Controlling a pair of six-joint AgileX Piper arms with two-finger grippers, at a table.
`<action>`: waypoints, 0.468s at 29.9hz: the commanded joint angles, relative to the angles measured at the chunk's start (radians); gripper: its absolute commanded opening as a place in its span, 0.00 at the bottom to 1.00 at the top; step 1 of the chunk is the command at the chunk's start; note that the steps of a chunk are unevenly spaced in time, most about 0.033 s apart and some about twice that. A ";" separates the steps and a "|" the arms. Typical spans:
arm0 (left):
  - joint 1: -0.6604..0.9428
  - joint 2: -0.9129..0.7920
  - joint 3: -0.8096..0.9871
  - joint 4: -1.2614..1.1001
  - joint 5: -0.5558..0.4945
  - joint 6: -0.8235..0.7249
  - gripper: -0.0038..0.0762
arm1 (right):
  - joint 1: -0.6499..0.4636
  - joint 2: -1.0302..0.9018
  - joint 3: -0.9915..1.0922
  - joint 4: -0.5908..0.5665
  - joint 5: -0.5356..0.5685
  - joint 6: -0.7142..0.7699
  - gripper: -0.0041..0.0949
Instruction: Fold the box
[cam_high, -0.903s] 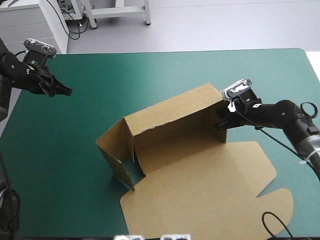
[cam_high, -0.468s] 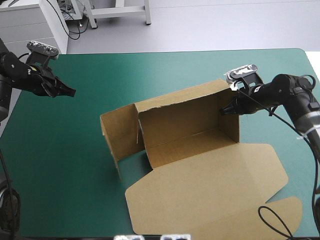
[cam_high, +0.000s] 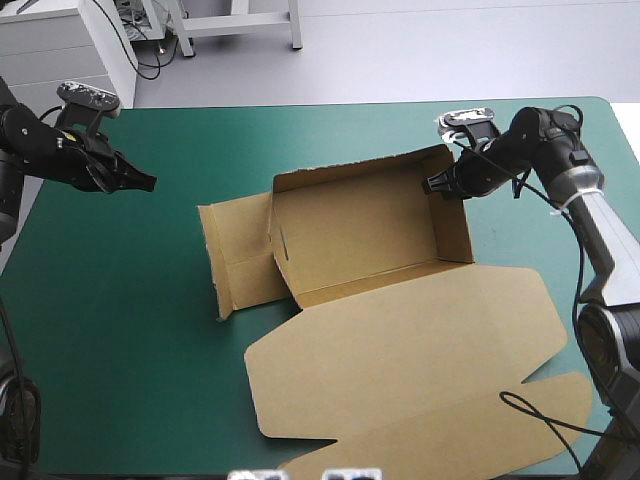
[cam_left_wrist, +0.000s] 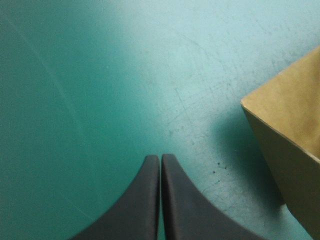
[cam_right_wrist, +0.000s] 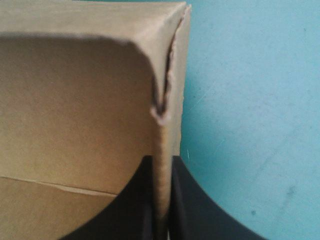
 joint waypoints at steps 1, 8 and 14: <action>0.000 -0.036 -0.023 -0.040 -0.032 -0.009 0.04 | -0.004 -0.001 -0.071 0.003 -0.004 0.001 0.10; 0.000 -0.036 -0.023 -0.050 -0.032 -0.009 0.04 | -0.004 0.021 -0.092 0.010 0.009 -0.013 0.60; 0.000 -0.036 -0.023 -0.050 -0.032 -0.009 0.04 | -0.004 0.021 -0.172 0.004 0.152 -0.013 0.71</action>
